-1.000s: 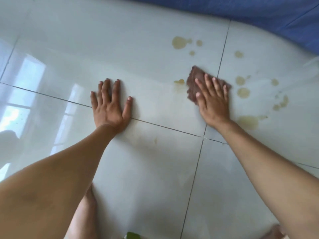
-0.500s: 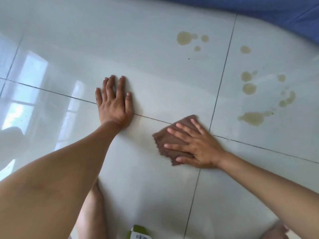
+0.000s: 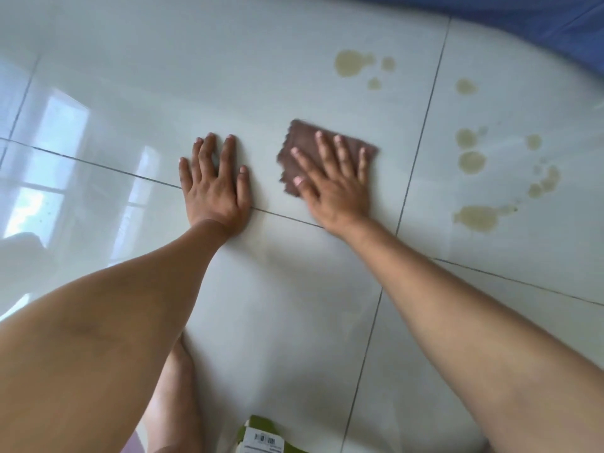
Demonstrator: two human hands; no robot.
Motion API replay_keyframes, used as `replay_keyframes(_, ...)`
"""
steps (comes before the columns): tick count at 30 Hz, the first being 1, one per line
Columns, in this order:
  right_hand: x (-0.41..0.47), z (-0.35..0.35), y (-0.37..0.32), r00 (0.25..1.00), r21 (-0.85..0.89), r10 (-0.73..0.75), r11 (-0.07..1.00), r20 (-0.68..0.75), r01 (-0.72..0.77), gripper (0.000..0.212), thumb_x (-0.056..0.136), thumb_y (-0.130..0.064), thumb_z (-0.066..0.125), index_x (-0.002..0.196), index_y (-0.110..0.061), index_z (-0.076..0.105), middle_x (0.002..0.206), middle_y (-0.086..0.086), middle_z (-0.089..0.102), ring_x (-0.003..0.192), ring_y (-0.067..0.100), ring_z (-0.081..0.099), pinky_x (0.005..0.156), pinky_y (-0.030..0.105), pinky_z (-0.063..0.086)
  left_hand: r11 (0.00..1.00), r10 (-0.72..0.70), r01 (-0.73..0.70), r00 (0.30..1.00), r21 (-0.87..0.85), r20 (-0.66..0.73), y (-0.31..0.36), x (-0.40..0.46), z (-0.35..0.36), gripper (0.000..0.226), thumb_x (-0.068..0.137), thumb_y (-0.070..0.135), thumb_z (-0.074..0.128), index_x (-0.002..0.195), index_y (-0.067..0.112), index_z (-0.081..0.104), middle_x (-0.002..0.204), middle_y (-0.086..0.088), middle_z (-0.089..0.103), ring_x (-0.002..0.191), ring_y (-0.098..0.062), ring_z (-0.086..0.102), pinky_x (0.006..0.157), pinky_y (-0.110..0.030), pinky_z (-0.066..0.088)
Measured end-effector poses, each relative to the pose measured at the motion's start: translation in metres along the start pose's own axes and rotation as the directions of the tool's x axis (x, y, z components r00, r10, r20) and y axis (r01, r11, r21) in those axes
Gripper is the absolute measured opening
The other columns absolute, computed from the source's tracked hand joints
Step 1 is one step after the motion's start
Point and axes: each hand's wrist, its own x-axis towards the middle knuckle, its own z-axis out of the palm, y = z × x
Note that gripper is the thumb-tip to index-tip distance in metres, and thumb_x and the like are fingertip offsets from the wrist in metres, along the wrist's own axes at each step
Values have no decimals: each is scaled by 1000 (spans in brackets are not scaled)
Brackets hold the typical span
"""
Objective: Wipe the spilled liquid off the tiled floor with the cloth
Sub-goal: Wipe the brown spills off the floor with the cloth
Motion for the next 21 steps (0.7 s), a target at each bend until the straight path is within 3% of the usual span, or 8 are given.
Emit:
replay_keyframes(3,-37,13,-20,959,-24,-278,960,51,279,51,91,-52,28,141,-42,34,156,0,29,145,29,22,114,53,0,1000,3,-3,1000,-2,6,0,-1,-1,56,96,39,26,151,27,20,160,-8,15,150,-24,7,121,-46,2)
replay_keyframes(6,-71,15,18,855,-77,-505,854,120,515,48,93,-55,29,139,-44,36,154,-1,32,144,26,26,115,56,9,1000,-2,2,1000,-8,3,-1,-1,-3,55,97,36,24,151,27,19,160,-8,15,150,-24,7,121,-45,1)
replay_keyframes(9,-88,5,73,830,-103,-531,828,172,551,50,93,-60,20,140,-47,30,155,-4,25,144,23,18,114,54,3,1000,-8,8,1000,-22,0,-1,-2,-3,54,98,34,24,151,27,19,161,-7,14,150,-24,6,121,-45,0)
replay_keyframes(12,-74,-10,115,944,-182,-297,930,144,320,56,90,-65,9,143,-46,18,157,1,24,144,28,20,114,55,2,1000,-8,8,1000,-26,-2,1,-3,-1,54,98,34,25,151,27,19,160,-7,15,150,-24,7,121,-45,0)
replay_keyframes(15,-38,-22,136,998,-177,38,984,42,-30,58,90,-62,18,144,-42,22,159,1,18,146,28,17,115,57,3,1000,-4,4,1000,-29,-16,1,-3,0,54,98,33,26,151,26,20,160,-7,16,149,-24,8,121,-45,1)
replay_keyframes(18,19,-33,139,945,-81,324,942,-42,-326,53,94,-51,26,146,-42,19,161,-3,9,148,23,7,116,54,-2,999,-12,12,1000,-35,-24,0,-2,1,54,98,33,28,151,27,21,160,-7,16,149,-23,8,121,-45,1)
replay_keyframes(21,88,-46,131,855,80,514,857,-63,-509,50,98,-39,24,148,-38,16,161,-6,5,148,19,2,117,53,-5,999,-10,9,999,-37,-34,0,-3,2,54,97,33,28,151,26,22,160,-8,18,149,-24,9,121,-45,1)
